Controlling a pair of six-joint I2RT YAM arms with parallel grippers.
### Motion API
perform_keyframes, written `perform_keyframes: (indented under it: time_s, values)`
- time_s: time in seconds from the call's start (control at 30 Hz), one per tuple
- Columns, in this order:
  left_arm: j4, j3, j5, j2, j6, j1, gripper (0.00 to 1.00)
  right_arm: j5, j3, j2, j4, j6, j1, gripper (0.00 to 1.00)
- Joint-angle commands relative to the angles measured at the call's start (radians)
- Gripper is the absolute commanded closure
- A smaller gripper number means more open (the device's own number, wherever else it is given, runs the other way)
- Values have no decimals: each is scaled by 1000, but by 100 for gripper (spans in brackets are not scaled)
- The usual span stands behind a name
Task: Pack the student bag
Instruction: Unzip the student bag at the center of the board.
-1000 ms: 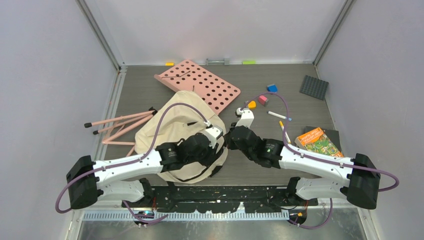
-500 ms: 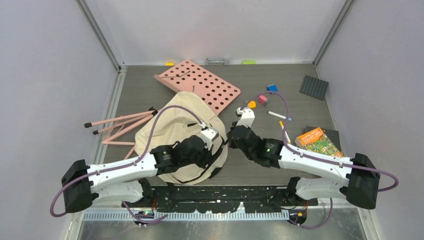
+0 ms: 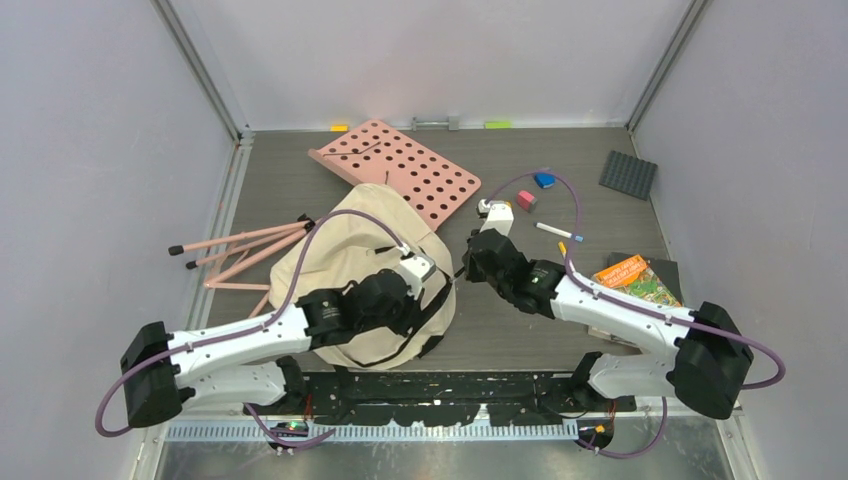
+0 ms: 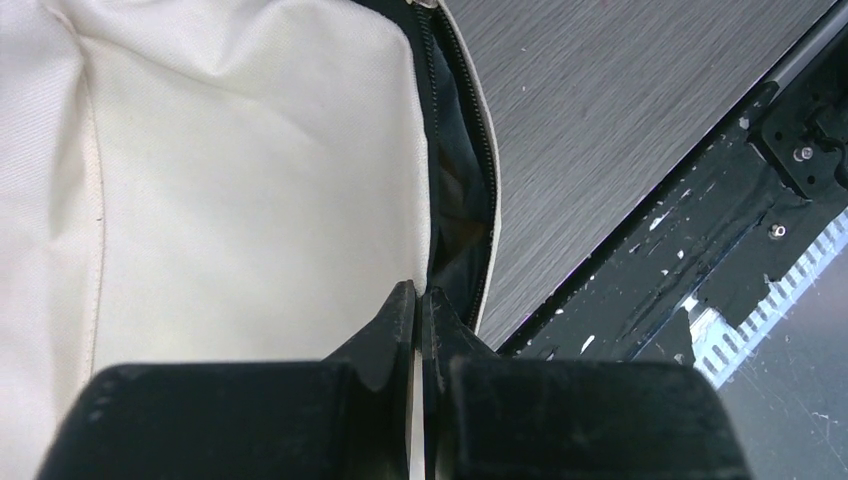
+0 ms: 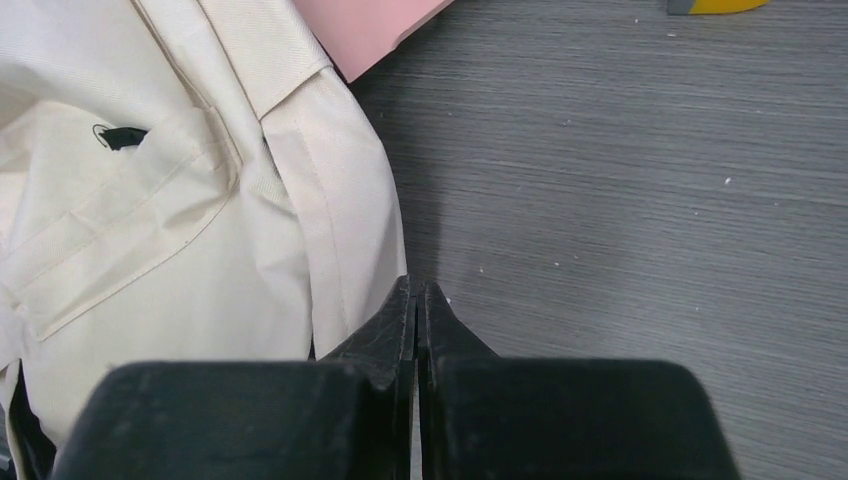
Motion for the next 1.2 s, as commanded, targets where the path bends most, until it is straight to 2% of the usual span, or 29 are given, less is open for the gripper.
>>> perform_keyframes:
  time_s: [0.0, 0.3, 0.73, 1.17]
  values:
    - [-174, 57, -33, -39, -15, -5, 100, 42, 67, 34, 40, -79, -45, 99]
    - [-408, 185, -172, -118, -48, -4, 100, 17, 139, 135, 72, -130, -55, 99]
    - [-594, 368, -270, -172, 24, -4, 100, -4, 256, 342, 106, -150, -85, 99]
    - [-639, 488, -242, -174, 119, -4, 100, -63, 373, 485, 122, -185, -131, 99]
